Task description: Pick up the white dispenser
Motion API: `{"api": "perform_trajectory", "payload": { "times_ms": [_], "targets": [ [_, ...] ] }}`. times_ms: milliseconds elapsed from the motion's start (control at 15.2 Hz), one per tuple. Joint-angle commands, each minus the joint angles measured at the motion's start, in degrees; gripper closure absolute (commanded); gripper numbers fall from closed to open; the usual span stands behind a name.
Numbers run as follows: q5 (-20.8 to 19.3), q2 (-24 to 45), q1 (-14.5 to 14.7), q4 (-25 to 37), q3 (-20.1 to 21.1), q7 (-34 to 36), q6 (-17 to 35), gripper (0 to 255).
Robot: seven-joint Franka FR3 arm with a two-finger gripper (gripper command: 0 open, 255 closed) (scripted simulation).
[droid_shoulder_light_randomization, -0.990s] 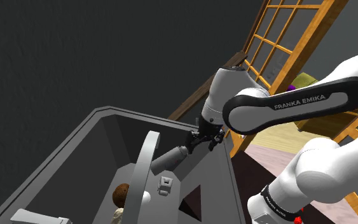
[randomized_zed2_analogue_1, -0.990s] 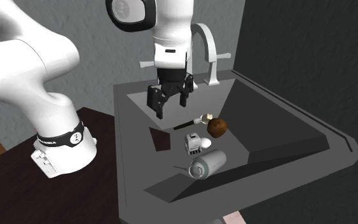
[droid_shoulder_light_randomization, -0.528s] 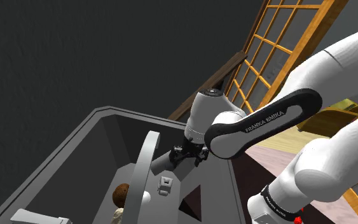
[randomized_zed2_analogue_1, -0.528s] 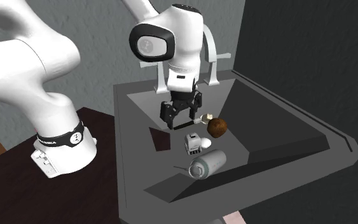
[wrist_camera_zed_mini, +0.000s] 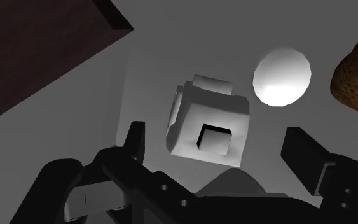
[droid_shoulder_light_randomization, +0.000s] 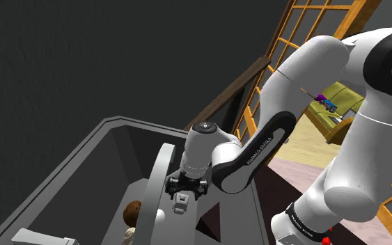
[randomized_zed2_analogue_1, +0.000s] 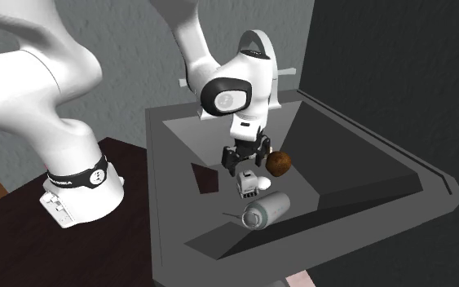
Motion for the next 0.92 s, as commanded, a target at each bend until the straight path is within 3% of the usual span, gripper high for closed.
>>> {"api": "perform_trajectory", "payload": {
  "times_ms": [0, 462, 528, 858],
  "targets": [
    [-3.9, 3.1, 2.3, 1.1, -2.9, 3.5, 1.7, 0],
    [-9.6, 8.3, 6.9, 2.6, -8.8, 7.6, 5.5, 0],
    [-9.5, 8.4, 6.9, 2.7, -8.8, 7.5, 5.4, 255],
    [-9.6, 8.4, 6.9, 2.7, -8.8, 7.5, 5.5, 255]
  ]
}}
